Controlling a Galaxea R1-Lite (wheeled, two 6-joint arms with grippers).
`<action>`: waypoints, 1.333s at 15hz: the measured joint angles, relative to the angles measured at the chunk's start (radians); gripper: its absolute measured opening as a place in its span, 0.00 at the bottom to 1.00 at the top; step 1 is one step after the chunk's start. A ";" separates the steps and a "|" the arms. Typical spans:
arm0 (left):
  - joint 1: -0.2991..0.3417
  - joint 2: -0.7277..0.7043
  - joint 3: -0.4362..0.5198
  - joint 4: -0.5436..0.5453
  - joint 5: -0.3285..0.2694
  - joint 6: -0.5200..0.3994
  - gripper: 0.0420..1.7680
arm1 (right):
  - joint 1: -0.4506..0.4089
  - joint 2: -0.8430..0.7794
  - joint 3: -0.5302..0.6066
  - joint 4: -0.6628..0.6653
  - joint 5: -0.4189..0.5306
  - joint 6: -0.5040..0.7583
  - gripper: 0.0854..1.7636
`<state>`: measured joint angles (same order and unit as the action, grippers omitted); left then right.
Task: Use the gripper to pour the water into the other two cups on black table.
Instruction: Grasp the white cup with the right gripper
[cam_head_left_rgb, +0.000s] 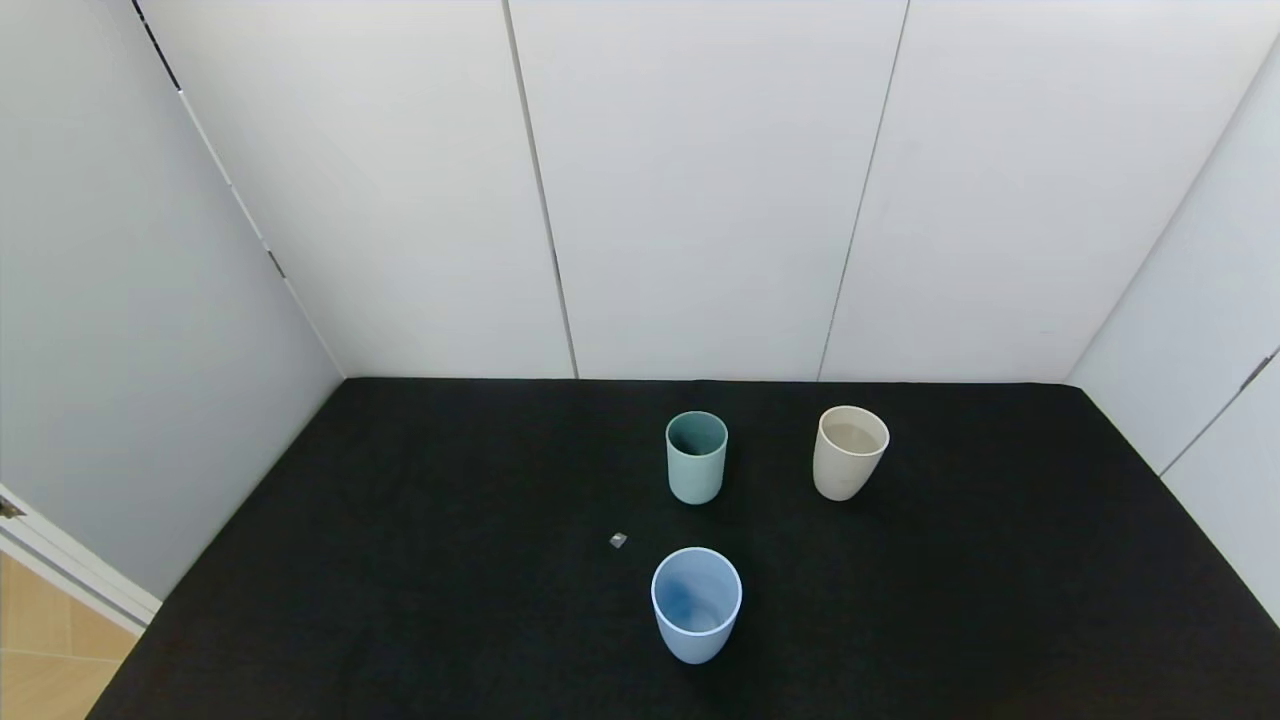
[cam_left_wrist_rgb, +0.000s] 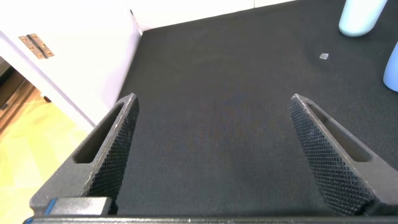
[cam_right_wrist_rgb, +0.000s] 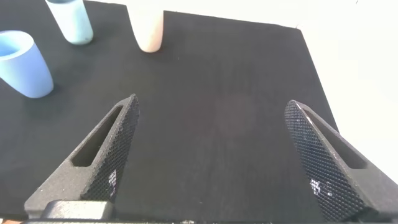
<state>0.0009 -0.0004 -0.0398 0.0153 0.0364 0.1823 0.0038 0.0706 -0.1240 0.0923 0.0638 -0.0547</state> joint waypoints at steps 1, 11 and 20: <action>0.000 0.000 0.000 0.000 0.000 0.000 0.97 | 0.002 0.036 -0.023 0.001 0.002 0.000 0.97; 0.000 0.000 0.000 0.000 0.000 0.000 0.97 | 0.013 0.635 -0.110 -0.339 0.107 -0.003 0.97; 0.000 0.000 0.000 0.000 0.000 0.000 0.97 | 0.093 1.188 -0.103 -0.727 0.116 -0.016 0.97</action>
<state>0.0004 -0.0004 -0.0398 0.0153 0.0364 0.1823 0.0966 1.2589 -0.2270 -0.6345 0.1802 -0.0711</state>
